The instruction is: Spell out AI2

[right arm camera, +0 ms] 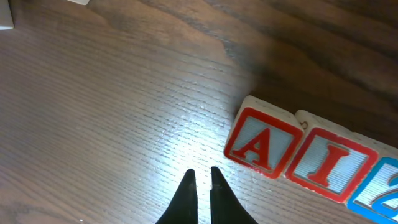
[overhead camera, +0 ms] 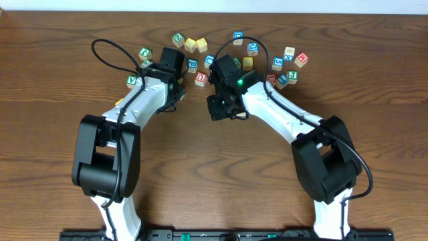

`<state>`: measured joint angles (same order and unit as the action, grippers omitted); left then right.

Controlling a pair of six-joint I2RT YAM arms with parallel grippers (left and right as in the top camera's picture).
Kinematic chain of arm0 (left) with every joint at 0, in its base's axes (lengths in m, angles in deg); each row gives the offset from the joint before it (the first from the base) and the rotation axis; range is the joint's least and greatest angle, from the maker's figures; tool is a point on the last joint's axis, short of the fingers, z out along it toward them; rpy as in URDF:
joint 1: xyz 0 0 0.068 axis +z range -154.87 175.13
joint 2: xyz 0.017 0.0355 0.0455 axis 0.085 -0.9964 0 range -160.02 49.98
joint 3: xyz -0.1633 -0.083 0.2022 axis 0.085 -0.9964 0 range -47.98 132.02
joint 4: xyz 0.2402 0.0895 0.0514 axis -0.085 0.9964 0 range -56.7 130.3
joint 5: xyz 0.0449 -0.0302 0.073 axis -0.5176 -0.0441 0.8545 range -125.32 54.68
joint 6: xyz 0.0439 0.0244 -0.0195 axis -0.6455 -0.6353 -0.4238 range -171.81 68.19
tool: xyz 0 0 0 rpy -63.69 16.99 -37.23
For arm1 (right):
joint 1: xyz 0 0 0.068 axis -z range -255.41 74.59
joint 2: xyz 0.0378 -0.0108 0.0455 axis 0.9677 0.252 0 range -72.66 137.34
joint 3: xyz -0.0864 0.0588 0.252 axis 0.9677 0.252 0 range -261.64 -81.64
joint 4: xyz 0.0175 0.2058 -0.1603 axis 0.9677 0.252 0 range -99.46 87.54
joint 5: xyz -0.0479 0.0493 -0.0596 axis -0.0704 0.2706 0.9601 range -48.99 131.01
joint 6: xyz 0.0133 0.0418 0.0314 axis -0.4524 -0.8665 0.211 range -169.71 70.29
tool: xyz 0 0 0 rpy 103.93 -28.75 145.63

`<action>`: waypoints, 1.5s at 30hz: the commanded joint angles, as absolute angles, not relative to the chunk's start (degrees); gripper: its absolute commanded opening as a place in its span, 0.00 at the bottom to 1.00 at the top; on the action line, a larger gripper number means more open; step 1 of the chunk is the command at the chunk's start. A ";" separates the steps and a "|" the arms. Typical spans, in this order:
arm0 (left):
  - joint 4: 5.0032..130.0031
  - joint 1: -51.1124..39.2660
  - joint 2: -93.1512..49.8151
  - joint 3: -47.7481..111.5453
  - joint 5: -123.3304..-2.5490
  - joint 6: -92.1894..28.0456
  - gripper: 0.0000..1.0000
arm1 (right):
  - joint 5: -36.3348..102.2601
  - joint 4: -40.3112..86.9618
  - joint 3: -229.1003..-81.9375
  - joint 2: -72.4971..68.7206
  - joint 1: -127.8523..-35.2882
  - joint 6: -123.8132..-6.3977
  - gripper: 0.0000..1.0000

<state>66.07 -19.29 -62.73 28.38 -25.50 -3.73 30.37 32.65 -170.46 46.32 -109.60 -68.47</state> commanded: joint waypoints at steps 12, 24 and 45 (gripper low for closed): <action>66.25 -19.25 -61.70 28.07 -24.08 -3.03 0.26 | 33.59 29.98 -166.96 44.68 -109.95 -69.63 0.05; 66.25 -19.31 -61.70 28.07 -24.08 -3.03 0.26 | 35.75 29.70 -166.96 44.68 -109.95 -70.48 0.06; 66.29 -19.73 -51.95 28.10 -25.54 -17.48 0.25 | 33.59 29.67 -167.62 35.65 -109.54 -67.84 0.02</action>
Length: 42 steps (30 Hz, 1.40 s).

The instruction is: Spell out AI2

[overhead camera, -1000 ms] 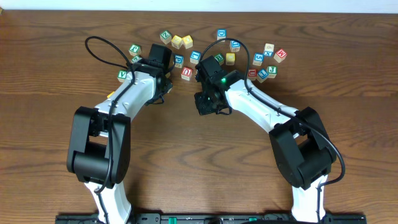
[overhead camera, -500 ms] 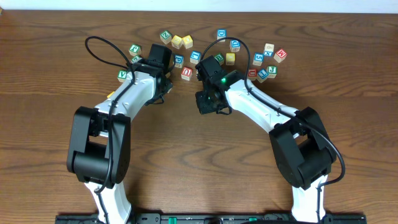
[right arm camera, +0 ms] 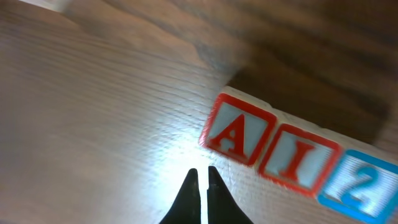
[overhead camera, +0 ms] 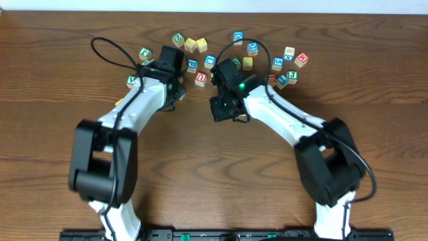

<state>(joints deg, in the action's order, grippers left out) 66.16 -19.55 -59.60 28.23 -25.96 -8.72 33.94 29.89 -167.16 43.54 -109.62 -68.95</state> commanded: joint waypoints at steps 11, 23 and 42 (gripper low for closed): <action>70.68 -19.73 -28.39 28.10 -26.72 -31.23 0.83 | 44.60 35.42 -167.62 15.17 -99.98 -67.84 0.58; 73.77 -19.73 -21.50 28.10 -26.72 -31.23 0.98 | 48.19 47.73 -167.62 -2.80 -87.40 -67.84 0.99; 73.79 -19.73 -21.61 28.10 -26.72 -31.23 0.98 | 51.79 54.29 -166.92 -5.27 -87.13 -65.26 0.99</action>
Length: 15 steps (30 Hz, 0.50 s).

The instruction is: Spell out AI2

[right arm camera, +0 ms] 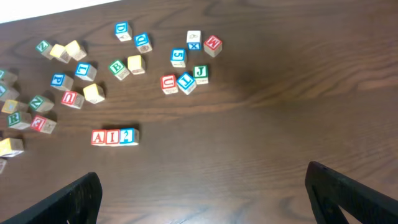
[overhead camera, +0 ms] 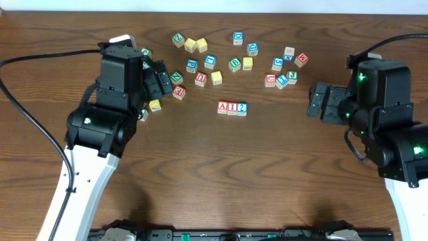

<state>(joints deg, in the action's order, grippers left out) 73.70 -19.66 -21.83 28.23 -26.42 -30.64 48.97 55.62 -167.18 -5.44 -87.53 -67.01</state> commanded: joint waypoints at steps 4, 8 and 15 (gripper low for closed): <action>73.79 -19.73 -21.61 28.10 -26.72 -31.23 0.99 | 55.49 44.32 -161.04 -6.90 -86.48 -65.21 0.99; 73.79 -19.73 -21.61 28.10 -26.72 -31.23 0.99 | 56.36 27.95 -147.25 -13.70 -85.69 -63.71 0.99; 73.79 -19.73 -21.61 28.10 -26.72 -31.23 0.99 | 56.60 -0.64 -116.21 -35.32 -83.37 -63.75 0.99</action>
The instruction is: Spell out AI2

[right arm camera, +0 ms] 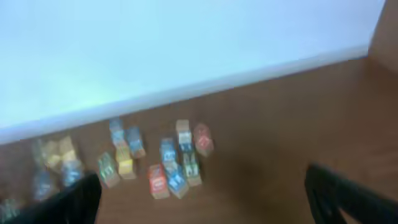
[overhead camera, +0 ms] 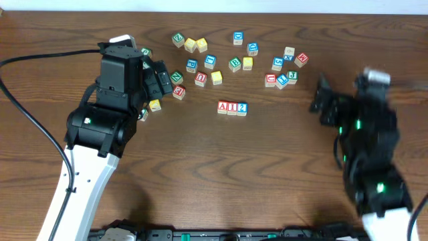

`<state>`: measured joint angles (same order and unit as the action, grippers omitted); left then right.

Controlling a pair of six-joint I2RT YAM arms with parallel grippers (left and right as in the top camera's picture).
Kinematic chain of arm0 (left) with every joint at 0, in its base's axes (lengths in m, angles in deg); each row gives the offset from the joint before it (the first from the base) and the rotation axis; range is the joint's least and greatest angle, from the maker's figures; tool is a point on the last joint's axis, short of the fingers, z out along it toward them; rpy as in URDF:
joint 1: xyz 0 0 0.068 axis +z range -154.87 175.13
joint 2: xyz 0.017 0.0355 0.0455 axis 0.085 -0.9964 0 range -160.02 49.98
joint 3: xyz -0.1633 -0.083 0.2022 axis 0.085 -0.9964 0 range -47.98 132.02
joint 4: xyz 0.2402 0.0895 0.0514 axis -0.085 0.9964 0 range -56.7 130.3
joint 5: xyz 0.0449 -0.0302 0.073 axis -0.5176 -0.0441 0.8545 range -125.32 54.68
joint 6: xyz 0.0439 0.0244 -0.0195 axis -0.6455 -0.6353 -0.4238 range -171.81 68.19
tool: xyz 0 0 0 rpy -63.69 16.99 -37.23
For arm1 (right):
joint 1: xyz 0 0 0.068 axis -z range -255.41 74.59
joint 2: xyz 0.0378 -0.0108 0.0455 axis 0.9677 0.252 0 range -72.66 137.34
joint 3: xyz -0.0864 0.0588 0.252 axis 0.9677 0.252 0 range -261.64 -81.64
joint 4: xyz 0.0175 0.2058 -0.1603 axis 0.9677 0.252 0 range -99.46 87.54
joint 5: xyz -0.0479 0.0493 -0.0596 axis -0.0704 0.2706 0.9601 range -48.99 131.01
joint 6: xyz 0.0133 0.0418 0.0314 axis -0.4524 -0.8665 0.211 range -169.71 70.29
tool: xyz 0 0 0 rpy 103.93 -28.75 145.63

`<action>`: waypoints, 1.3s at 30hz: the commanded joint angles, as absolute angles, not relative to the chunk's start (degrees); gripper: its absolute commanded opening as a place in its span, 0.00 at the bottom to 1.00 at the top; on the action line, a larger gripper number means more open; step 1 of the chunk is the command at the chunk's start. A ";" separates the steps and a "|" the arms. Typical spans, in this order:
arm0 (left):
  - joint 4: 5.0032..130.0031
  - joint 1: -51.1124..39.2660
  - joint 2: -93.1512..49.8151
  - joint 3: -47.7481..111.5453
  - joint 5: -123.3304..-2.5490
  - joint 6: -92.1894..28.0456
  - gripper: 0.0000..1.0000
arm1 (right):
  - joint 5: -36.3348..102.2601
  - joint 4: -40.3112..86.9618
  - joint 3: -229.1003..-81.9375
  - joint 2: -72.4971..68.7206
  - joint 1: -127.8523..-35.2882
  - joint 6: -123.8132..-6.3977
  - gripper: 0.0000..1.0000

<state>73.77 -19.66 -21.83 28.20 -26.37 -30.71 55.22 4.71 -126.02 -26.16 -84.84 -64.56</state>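
Three blocks stand touching in a row mid-table: a red A (overhead camera: 222,106), a red I (overhead camera: 232,107) and a blue 2 (overhead camera: 241,107). No gripper touches them. My left gripper (overhead camera: 159,76) hangs well to their left, over loose blocks, its fingers looking spread and empty. My right gripper (overhead camera: 319,100) is far to their right on a blurred arm. In the right wrist view the right gripper (right arm camera: 202,180) is open wide, with nothing between its fingers (right arm camera: 74,199). The row does not show in that view.
Several loose letter blocks (overhead camera: 200,60) lie scattered along the table's back, with a cluster (overhead camera: 282,75) at the right, seen blurred as blocks (right arm camera: 171,165). A yellow block (overhead camera: 154,104) lies by the left arm. A white wall (right arm camera: 186,50) rises behind the table.
The right arm has shifted and blurs in the overhead view. Its wrist camera now points up at the back wall, not down at the table. The left arm and the row have not moved.
At first both arms reached over the table's middle, my right gripper shut just beside the A of the A-I-2 row. It was still shut there 1.9 s ago. Then both arms stood back at the sides, right gripper open, the row standing free as now.
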 commanded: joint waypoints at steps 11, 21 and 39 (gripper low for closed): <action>73.79 -19.73 -21.61 28.10 -26.72 -31.23 0.99 | 56.32 -7.20 -91.01 -61.72 -80.86 -67.95 0.99; 73.79 -19.73 -21.61 28.10 -26.72 -31.23 0.99 | 54.76 -7.59 -81.96 -68.72 -80.86 -69.46 0.99; 73.79 -19.73 -21.61 28.10 -26.72 -31.23 0.99 | 54.35 -6.50 -81.96 -71.25 -80.90 -69.37 0.99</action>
<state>73.79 -19.66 -21.88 28.20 -26.39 -30.71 54.68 -6.74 -82.05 -70.68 -81.41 -68.60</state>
